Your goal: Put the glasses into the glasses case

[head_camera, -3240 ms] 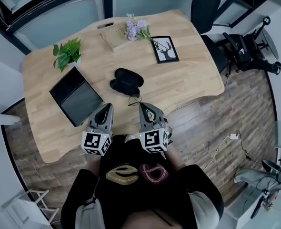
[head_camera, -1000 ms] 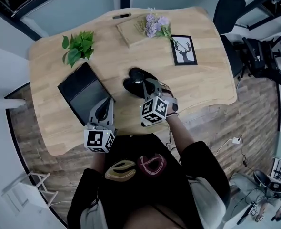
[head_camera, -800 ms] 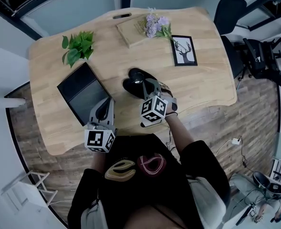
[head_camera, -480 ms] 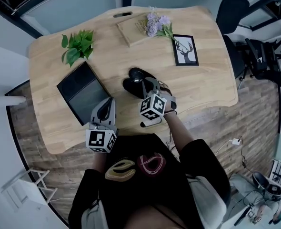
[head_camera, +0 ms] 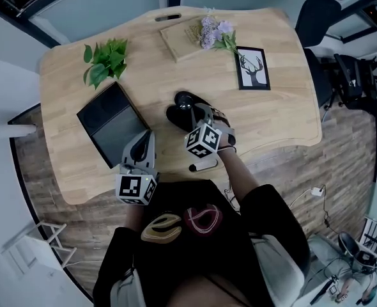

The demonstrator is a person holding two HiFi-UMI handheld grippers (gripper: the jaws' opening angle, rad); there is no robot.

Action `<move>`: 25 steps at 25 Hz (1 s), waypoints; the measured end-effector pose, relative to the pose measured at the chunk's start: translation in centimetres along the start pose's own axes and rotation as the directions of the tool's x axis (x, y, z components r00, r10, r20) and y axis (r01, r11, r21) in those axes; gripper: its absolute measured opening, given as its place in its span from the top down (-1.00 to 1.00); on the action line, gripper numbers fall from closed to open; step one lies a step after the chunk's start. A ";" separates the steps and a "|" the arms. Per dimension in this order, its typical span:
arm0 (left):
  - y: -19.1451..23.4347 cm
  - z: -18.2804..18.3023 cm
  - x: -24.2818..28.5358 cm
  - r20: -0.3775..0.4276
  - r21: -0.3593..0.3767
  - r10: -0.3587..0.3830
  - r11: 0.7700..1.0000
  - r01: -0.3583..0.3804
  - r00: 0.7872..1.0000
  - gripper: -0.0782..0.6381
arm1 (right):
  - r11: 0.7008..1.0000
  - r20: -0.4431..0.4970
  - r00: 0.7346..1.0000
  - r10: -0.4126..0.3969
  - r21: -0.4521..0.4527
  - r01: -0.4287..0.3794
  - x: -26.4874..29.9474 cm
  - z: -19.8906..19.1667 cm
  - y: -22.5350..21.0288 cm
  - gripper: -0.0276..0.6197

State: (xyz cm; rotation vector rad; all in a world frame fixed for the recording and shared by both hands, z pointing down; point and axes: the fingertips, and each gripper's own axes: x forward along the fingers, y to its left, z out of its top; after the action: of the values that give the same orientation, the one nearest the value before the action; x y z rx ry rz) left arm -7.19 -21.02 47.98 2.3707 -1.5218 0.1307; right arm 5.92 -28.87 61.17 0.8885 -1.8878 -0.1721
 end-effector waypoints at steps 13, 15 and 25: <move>0.3 0.0 0.3 -0.009 0.007 0.008 1.000 -0.008 1.000 0.73 | 1.000 -0.034 0.999 0.011 -0.003 -0.011 2.0 -1.0 0.1 0.88; 0.4 0.0 0.2 -0.010 0.005 0.014 1.000 -0.014 1.000 0.73 | 1.000 -0.040 0.999 0.011 -0.012 -0.011 2.3 -1.1 0.2 0.88; 0.7 -0.8 0.1 -0.035 0.009 0.029 1.000 -0.028 0.999 0.73 | 1.000 -0.059 0.998 -0.025 -0.016 0.024 3.0 -2.0 0.4 0.87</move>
State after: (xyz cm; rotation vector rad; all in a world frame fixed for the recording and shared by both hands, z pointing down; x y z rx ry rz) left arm -7.73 -21.09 48.91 2.3413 -1.5421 0.1855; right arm 6.73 -29.99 64.55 0.8974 -1.8193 -0.1733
